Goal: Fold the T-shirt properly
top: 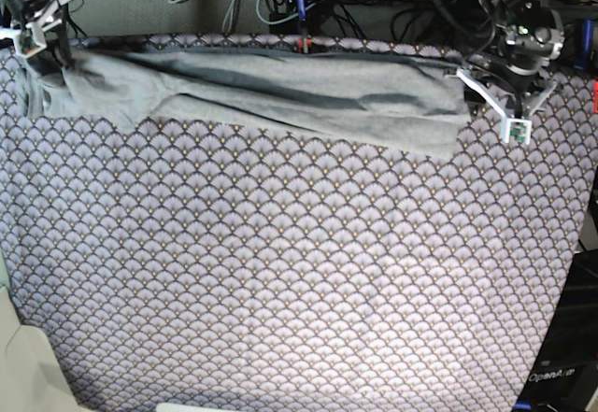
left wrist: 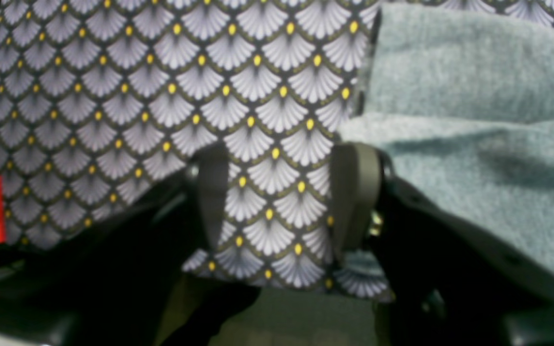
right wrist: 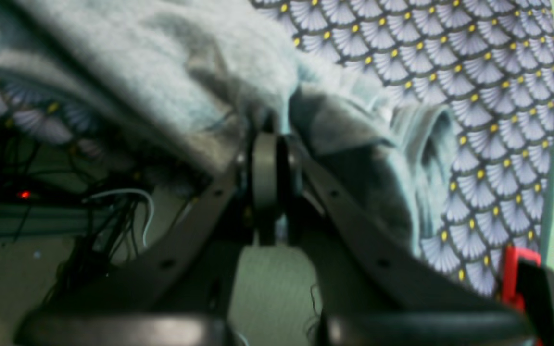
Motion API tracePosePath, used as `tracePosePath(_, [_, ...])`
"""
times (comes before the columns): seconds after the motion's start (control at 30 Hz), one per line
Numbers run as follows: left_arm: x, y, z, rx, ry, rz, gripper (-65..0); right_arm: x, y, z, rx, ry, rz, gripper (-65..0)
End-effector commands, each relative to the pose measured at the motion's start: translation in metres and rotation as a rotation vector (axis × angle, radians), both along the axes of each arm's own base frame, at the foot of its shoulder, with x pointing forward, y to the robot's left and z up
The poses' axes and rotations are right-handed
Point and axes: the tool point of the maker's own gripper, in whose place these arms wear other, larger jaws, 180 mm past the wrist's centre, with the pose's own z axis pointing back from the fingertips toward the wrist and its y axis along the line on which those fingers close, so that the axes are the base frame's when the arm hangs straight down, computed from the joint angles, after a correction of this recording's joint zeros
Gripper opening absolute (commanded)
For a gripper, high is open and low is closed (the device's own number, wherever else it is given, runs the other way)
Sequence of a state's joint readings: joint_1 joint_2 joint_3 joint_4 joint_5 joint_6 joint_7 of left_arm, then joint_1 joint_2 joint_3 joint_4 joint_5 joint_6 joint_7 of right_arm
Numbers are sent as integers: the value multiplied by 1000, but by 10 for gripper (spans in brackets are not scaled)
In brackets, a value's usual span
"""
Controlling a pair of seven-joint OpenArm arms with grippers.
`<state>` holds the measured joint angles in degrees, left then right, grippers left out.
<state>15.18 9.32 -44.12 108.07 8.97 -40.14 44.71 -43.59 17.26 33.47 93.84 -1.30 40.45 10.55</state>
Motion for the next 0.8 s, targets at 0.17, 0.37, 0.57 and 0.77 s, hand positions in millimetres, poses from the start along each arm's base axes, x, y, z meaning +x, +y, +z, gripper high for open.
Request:
tracePosePath(0.17, [4,2,3,-2,-23,1,-318,17,-10,7,-1,-55,-24,-650])
tracePosePath(0.37, [4,1,3,-5,-26,0,-318,14,-23,-12,-16,23,-68,-650])
tracePosePath(0.57, [4,1,3,-3,-24,1,-318,14,-27,-17,-19,39,-73,-650])
tracePosePath(0.77, [4,1,3,-3,-24,1,-318,12,-32,-24,-40,93,-88,-650])
